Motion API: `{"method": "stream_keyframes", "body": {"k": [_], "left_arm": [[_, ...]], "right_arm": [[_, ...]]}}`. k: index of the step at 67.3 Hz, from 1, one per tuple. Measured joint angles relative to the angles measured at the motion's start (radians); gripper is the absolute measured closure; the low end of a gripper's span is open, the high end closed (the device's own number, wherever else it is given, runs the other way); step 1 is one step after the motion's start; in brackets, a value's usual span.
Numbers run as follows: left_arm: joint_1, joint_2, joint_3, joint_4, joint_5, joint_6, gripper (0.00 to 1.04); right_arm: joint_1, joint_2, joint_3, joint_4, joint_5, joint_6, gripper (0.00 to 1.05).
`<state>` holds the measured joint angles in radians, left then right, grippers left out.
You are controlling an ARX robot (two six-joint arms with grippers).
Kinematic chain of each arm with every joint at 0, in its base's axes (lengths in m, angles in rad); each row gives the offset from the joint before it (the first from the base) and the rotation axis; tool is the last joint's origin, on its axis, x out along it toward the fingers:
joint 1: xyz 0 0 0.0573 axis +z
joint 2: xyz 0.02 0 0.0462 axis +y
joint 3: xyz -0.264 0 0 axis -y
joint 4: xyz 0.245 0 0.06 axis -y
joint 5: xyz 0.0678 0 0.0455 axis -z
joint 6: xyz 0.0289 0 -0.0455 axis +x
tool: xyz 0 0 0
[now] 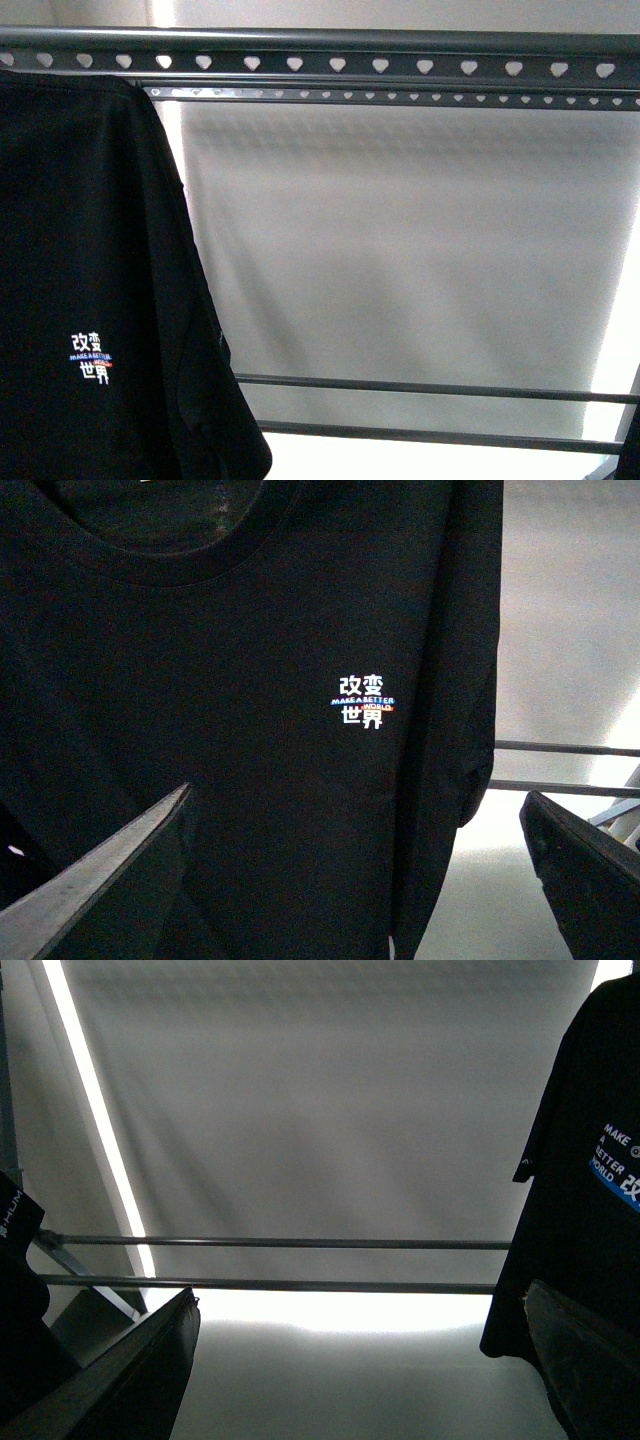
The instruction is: Hang clothes on hanger
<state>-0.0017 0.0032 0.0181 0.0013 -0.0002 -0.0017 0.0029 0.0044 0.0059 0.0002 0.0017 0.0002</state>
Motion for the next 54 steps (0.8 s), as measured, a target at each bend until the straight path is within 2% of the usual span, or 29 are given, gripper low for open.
{"method": "stream_keyframes", "body": {"k": [25, 35, 49, 51, 54], "left_arm": [[0.0, 0.0, 0.0, 0.0, 0.0, 0.0, 0.07], [0.0, 0.0, 0.0, 0.0, 0.0, 0.0, 0.31], [0.0, 0.0, 0.0, 0.0, 0.0, 0.0, 0.66], [0.0, 0.0, 0.0, 0.0, 0.0, -0.001, 0.68], [0.0, 0.0, 0.0, 0.0, 0.0, -0.002, 0.64]], "right_arm": [[0.0, 0.0, 0.0, 0.0, 0.0, 0.0, 0.07], [0.0, 0.0, 0.0, 0.0, 0.0, 0.0, 0.08], [0.0, 0.0, 0.0, 0.0, 0.0, 0.0, 0.39], [0.0, 0.0, 0.0, 0.0, 0.0, 0.0, 0.44], [0.0, 0.0, 0.0, 0.0, 0.0, 0.0, 0.51]]}}
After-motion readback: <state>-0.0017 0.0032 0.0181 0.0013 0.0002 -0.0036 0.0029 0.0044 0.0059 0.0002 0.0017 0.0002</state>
